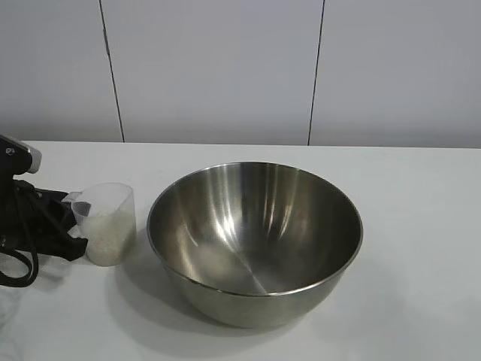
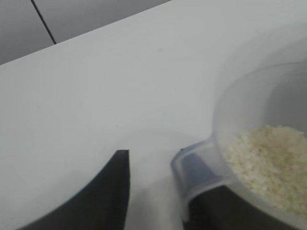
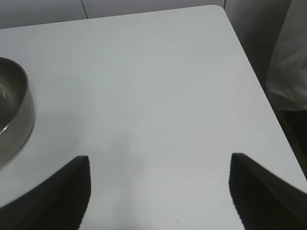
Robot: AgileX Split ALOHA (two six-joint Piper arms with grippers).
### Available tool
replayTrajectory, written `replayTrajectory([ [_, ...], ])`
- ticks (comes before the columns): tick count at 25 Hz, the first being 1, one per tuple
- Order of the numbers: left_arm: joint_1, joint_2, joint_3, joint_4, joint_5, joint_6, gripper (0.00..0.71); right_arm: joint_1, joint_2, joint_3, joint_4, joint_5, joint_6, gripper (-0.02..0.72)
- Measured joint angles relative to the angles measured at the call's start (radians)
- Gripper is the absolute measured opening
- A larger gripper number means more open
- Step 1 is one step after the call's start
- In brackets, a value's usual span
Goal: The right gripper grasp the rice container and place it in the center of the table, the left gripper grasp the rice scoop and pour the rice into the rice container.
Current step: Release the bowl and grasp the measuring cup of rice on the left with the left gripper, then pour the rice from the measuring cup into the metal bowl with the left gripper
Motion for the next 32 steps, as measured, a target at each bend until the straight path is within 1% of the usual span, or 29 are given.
replayTrajectory([
  [4, 0.002, -0.079, -0.007, 0.019, 0.005, 0.000, 0.005, 0.000, 0.000, 0.000, 0.000, 0.000, 0.000, 0.545],
  [9, 0.002, -0.190, -0.048, 0.117, 0.013, 0.000, 0.003, 0.000, 0.000, 0.000, 0.000, 0.000, 0.000, 0.545],
  [10, 0.000, -0.215, -0.065, 0.146, 0.026, 0.000, 0.003, 0.000, 0.000, 0.000, 0.000, 0.000, 0.000, 0.545],
  [12, -0.018, -0.259, -0.111, 0.192, 0.099, 0.002, 0.003, 0.000, 0.000, 0.000, 0.000, 0.000, 0.000, 0.545],
  [14, -0.051, -0.294, -0.166, 0.234, 0.202, 0.018, 0.003, 0.000, 0.000, 0.000, 0.000, 0.000, 0.000, 0.545],
  [16, -0.102, -0.312, -0.224, 0.276, 0.315, 0.046, 0.003, 0.000, 0.000, 0.000, 0.000, -0.001, 0.000, 0.545],
  [19, -0.193, -0.315, -0.314, 0.295, 0.468, 0.111, 0.003, 0.000, 0.000, 0.000, 0.000, 0.000, 0.000, 0.545],
  [23, -0.323, -0.315, -0.389, 0.299, 0.660, 0.290, 0.002, 0.000, 0.000, 0.000, 0.000, 0.000, 0.000, 0.545],
  [27, -0.435, -0.313, -0.429, 0.299, 0.760, 0.561, 0.002, 0.000, 0.000, 0.000, 0.000, 0.000, 0.000, 0.545],
  [28, -0.453, -0.309, -0.432, 0.299, 0.766, 0.631, 0.002, 0.000, 0.000, 0.000, 0.000, 0.000, 0.000, 0.545],
  [30, -0.481, -0.297, -0.434, 0.299, 0.767, 0.832, 0.002, 0.000, 0.000, 0.000, 0.000, 0.000, 0.000, 0.545],
  [32, -0.489, -0.278, -0.436, 0.299, 0.765, 1.038, 0.002, 0.000, 0.000, 0.000, 0.000, 0.000, 0.000, 0.545],
])
